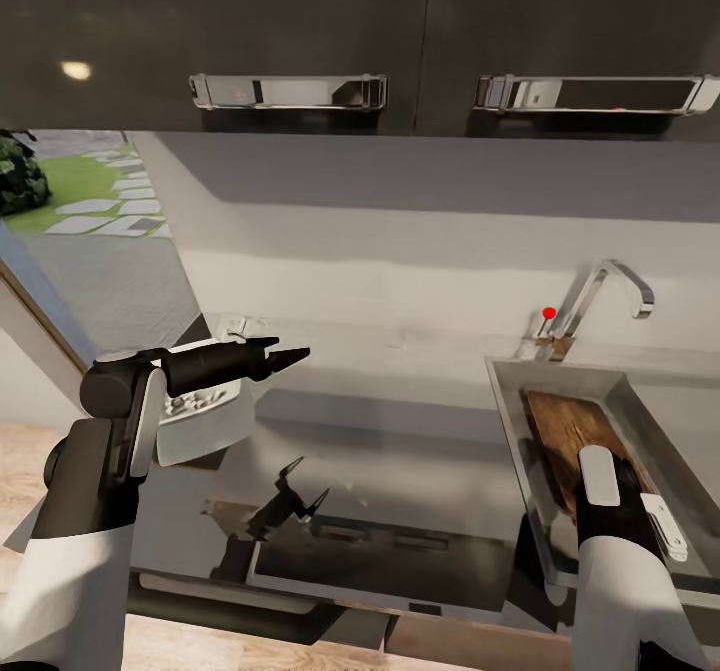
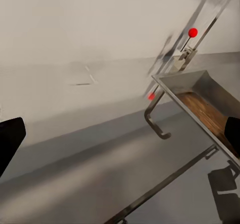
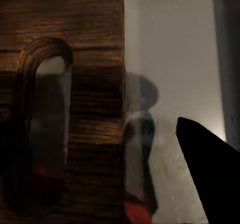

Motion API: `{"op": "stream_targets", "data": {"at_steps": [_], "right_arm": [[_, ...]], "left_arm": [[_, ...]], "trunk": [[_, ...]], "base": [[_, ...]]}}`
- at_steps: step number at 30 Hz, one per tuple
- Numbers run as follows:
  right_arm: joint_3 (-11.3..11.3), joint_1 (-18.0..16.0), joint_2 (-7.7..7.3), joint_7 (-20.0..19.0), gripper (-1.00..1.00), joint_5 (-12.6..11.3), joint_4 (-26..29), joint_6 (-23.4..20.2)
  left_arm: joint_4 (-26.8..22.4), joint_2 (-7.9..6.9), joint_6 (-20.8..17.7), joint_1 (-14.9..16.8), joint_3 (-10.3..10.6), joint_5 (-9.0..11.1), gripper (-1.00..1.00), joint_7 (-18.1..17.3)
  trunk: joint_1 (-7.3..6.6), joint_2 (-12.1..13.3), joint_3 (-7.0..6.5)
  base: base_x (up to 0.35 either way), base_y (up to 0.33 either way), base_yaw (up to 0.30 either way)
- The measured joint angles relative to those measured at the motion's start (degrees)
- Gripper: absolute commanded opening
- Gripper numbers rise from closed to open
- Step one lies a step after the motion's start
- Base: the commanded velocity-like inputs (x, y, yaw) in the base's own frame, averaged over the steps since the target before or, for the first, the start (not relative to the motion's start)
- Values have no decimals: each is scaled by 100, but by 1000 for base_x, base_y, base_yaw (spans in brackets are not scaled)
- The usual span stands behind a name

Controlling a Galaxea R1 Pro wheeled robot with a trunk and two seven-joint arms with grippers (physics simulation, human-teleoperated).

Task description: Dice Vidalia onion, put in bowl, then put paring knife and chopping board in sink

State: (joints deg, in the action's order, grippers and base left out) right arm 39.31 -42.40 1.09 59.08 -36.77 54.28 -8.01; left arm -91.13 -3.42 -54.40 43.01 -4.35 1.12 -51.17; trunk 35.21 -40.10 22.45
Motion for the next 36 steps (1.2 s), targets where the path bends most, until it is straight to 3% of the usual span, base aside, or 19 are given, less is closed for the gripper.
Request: {"op": "stream_targets", "data": {"at_steps": [17, 25, 34, 36], "right_arm": [[13, 0, 0, 14, 100, -21, 66, -15], [-8, 0, 5, 27, 100, -21, 933, -144], [-252, 0, 16, 24, 100, -23, 1540, -1370], [-451, 0, 18, 19, 100, -21, 1778, -1734]], "left_arm": [[0, 0, 0, 0, 0, 0, 100, -1], [0, 0, 0, 0, 0, 1, 100, 0], [0, 0, 0, 0, 0, 0, 100, -2], [0, 0, 0, 0, 0, 0, 100, -2]], "trunk": [[0, 0, 1], [0, 0, 1], [0, 0, 1], [0, 0, 1]], "base": [[0, 0, 0], [0, 0, 0], [0, 0, 0], [0, 0, 0]]}}
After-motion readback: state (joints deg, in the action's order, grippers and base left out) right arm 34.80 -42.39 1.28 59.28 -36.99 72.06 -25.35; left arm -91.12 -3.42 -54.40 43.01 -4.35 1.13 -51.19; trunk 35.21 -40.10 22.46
